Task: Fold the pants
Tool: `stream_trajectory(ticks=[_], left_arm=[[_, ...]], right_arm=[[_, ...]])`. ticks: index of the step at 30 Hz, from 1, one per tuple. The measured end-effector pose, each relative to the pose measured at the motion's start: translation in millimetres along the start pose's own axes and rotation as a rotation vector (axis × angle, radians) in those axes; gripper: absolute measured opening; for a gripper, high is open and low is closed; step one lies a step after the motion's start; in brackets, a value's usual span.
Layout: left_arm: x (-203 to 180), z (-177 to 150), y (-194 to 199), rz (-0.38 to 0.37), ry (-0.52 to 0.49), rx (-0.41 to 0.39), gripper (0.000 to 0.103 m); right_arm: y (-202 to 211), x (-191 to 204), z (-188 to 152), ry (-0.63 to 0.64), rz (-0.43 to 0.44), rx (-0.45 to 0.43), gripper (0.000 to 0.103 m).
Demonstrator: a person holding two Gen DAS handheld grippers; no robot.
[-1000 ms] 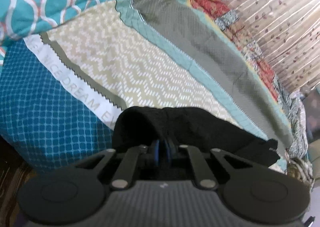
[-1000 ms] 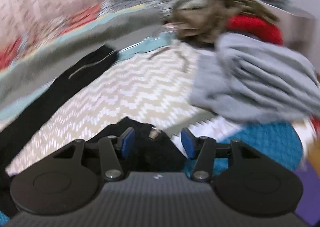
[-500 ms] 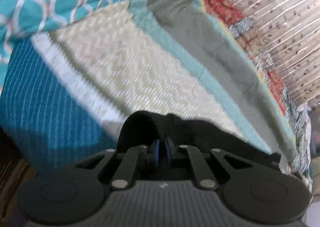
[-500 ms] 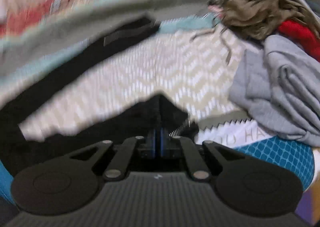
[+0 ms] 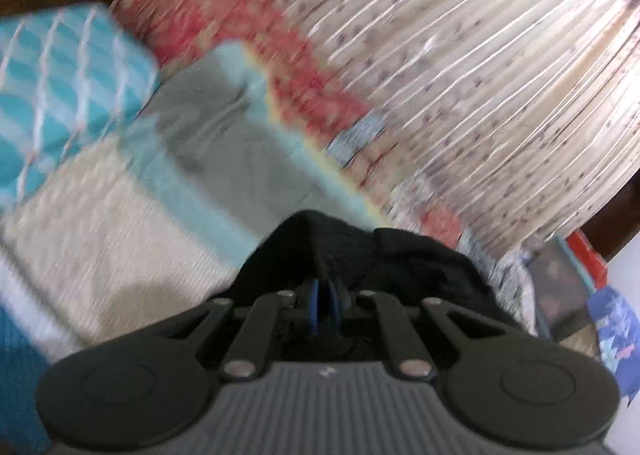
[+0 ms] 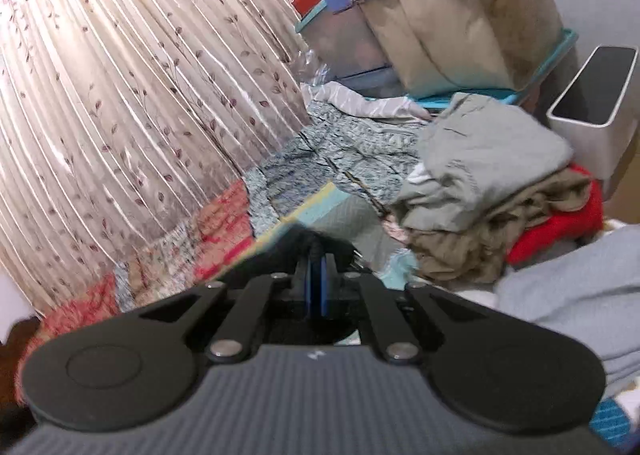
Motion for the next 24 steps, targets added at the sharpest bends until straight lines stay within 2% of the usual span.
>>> stream_trajectory(ticks=[3,7,8,10,12,15,18,19,20,22,23,24], left_arm=[[69,-65,6,0.081,0.103,0.110,0.007],[166,-169,19,0.200,0.342,0.258,0.006],[181,-190,24,0.221,0.387,0.271,0.007],[200,-216,37,0.196,0.472,0.246,0.010],[205,-220,47,0.204,0.485,0.220,0.011],[199,-206,58,0.235,0.421,0.187,0.014],[180,-185,60,0.213,0.343,0.148,0.031],[172,-178,59,0.207,0.318,0.142,0.044],[165,-172,56,0.205,0.290,0.138,0.052],[150,-162,48,0.202,0.232,0.138,0.053],[142,-161,43,0.192,0.210,0.144,0.057],[136,-158,37,0.183,0.188,0.155,0.061]], right_arm=[[-9,-45,-49,-0.013,-0.062,0.080,0.007],[-29,-123,-131,-0.118,-0.195,0.252,0.007],[-33,-139,-150,-0.135,-0.236,0.288,0.007],[-36,-163,-178,-0.163,-0.303,0.330,0.007],[-32,-173,-189,-0.212,-0.299,0.330,0.007],[-28,-170,-187,-0.215,-0.290,0.324,0.007],[-31,-162,-182,-0.169,-0.294,0.317,0.008],[-31,-161,-179,-0.163,-0.276,0.301,0.011],[-29,-160,-176,-0.166,-0.262,0.274,0.014],[-23,-157,-169,-0.191,-0.244,0.223,0.022],[-19,-156,-166,-0.202,-0.234,0.204,0.031],[-14,-154,-162,-0.206,-0.227,0.184,0.033]])
Point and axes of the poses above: each gripper's, at about its wrist camera, not at the fingertips, and y roughly against the way its jaws point, x to its left, z to its top, the point moved 8 cm from there along -y, roughly the way its jaws point, and after that the axes turned 11 degrees about -z, right-handed, at the moved point
